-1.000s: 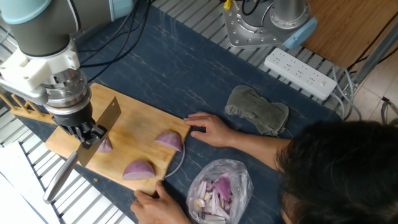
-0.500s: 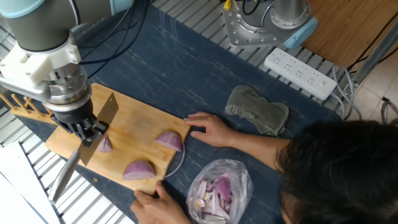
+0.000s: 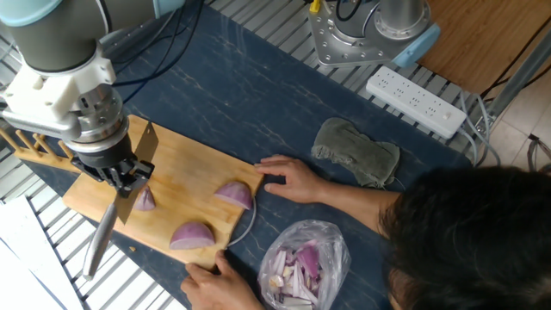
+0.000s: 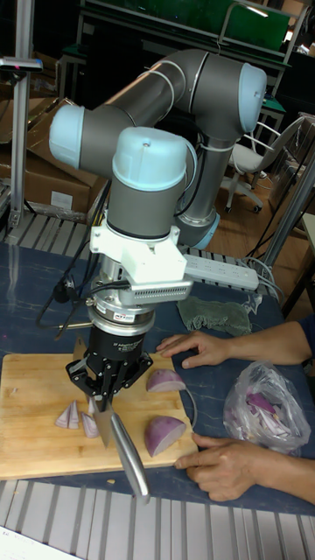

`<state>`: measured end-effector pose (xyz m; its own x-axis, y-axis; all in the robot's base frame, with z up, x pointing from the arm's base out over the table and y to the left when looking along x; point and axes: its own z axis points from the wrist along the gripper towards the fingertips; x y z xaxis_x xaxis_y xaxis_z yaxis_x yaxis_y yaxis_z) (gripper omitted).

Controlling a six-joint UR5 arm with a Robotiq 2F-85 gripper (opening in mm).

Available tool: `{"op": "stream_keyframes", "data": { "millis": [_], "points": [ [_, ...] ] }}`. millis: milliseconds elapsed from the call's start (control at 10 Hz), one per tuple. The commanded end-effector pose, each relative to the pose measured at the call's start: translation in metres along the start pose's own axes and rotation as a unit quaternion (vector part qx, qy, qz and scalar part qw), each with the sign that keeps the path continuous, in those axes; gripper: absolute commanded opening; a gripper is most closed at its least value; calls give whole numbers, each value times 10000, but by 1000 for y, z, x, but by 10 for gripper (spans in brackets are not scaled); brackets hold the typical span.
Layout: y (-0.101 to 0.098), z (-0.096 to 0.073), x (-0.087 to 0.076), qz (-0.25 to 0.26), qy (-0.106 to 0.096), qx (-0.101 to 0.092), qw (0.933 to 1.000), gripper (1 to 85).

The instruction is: Chop the onions

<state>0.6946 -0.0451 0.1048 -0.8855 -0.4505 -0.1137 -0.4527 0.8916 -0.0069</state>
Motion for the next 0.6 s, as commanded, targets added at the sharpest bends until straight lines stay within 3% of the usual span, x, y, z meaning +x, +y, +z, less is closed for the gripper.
{"op": "stream_keyframes", "data": {
  "millis": [0, 500],
  "points": [
    [6, 0, 5, -197, 73, -144, 9997, 10],
    [4, 9, 7, -110, 86, -184, 9997, 10]
  ]
}}
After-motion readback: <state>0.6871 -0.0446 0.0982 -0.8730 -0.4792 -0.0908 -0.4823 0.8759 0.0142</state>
